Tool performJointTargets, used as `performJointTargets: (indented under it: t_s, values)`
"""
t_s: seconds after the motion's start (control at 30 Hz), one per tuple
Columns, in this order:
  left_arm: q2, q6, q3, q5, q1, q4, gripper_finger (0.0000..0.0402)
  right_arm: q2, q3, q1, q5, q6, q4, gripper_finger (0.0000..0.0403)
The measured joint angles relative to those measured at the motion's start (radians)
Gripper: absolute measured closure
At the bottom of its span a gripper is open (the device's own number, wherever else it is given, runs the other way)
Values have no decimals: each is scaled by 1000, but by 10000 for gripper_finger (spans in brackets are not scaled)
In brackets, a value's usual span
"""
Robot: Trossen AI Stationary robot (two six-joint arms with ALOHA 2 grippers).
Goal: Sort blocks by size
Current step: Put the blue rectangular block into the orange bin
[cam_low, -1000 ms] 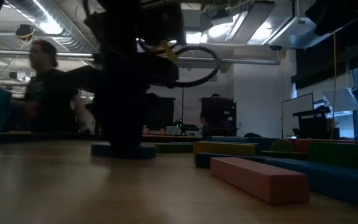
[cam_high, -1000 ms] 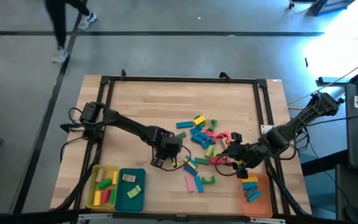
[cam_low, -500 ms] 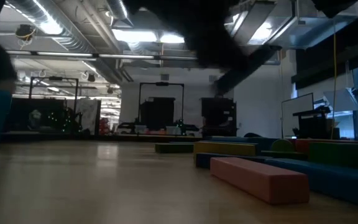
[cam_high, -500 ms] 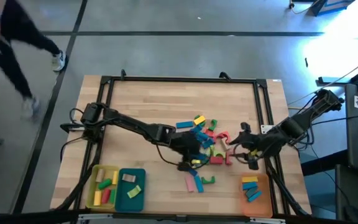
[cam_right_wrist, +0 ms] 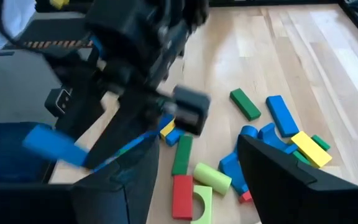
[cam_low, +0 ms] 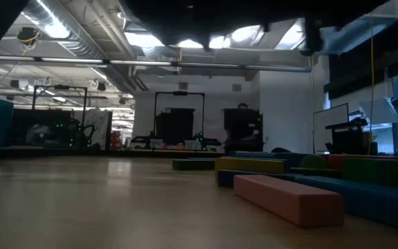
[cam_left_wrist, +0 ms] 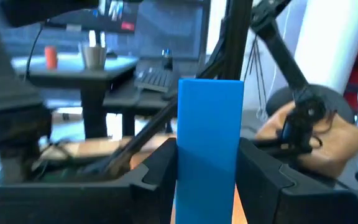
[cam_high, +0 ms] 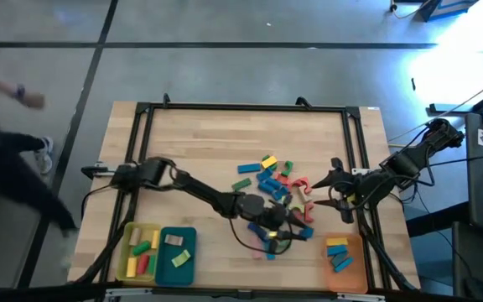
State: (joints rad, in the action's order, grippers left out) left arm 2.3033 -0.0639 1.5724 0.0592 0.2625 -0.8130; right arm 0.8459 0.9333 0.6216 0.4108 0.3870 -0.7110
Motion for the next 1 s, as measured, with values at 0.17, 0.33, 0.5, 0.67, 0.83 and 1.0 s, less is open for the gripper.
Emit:
performJointTargets:
  t_s: [0.17,0.33,0.5,0.67,0.83,1.0]
  values:
    - [135,46,195,-3,15,4,281,3,0,0,0,-6,6,182]
    - [251,65,376,-3,27,31,278,3,0,0,0,-7,6,182]
    - [354,65,507,-4,29,50,277,3,0,0,0,-8,6,182]
    - [430,97,579,-34,31,47,277,3,0,0,0,-8,6,182]
    - [477,105,612,-55,23,49,277,3,0,0,0,-9,5,182]
    - [474,79,612,-57,15,68,277,3,0,0,-14,23,3,182]
